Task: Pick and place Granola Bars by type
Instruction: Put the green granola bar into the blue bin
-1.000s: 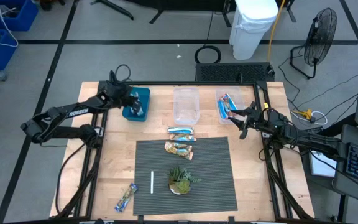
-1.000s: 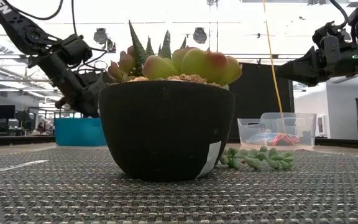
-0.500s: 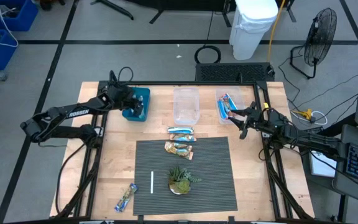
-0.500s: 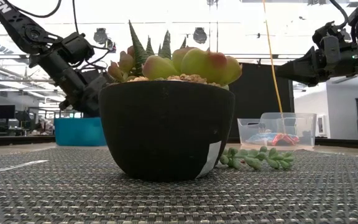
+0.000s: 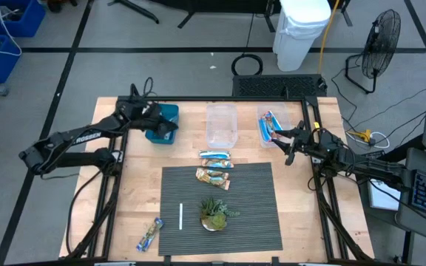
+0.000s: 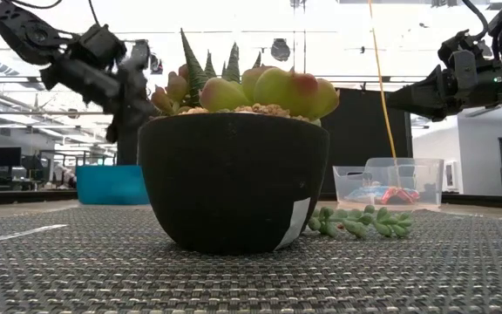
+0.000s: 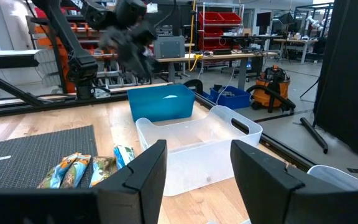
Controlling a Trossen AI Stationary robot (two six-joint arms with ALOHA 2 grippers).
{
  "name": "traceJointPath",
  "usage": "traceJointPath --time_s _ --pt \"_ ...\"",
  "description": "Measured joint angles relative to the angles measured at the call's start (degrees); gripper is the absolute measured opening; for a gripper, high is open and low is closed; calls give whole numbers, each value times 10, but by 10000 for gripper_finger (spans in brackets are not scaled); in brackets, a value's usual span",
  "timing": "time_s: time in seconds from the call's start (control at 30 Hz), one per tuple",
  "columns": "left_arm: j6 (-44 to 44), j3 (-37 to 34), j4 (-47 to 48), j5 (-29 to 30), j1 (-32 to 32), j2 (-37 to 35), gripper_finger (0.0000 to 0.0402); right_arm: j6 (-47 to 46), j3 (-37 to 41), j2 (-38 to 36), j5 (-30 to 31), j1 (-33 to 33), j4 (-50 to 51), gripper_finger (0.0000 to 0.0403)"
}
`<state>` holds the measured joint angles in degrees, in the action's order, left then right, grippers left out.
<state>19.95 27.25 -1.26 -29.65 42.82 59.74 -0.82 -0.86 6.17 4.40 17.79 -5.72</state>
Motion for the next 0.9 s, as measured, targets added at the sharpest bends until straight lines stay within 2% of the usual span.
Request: traceJointPath --time_s 0.17,0.27,0.4,0.6,0.73,0.83,0.9 --pt "108 2 2 -135 -67 -46 133 0 0 0 0 0 0 169" --pt "122 2 2 -148 -156 -68 133 0 0 0 0 0 0 169" --pt "126 2 1 -79 -309 -82 133 0 0 0 0 0 0 169" --pt "149 2 2 98 -556 -59 127 0 0 0 0 0 0 169" --pt "205 2 1 212 -708 -14 84 0 0 0 0 0 0 169" --pt "261 2 3 260 -795 24 22 0 0 0 0 0 0 169" --pt "312 2 2 297 -838 45 9 0 0 0 0 0 0 169"
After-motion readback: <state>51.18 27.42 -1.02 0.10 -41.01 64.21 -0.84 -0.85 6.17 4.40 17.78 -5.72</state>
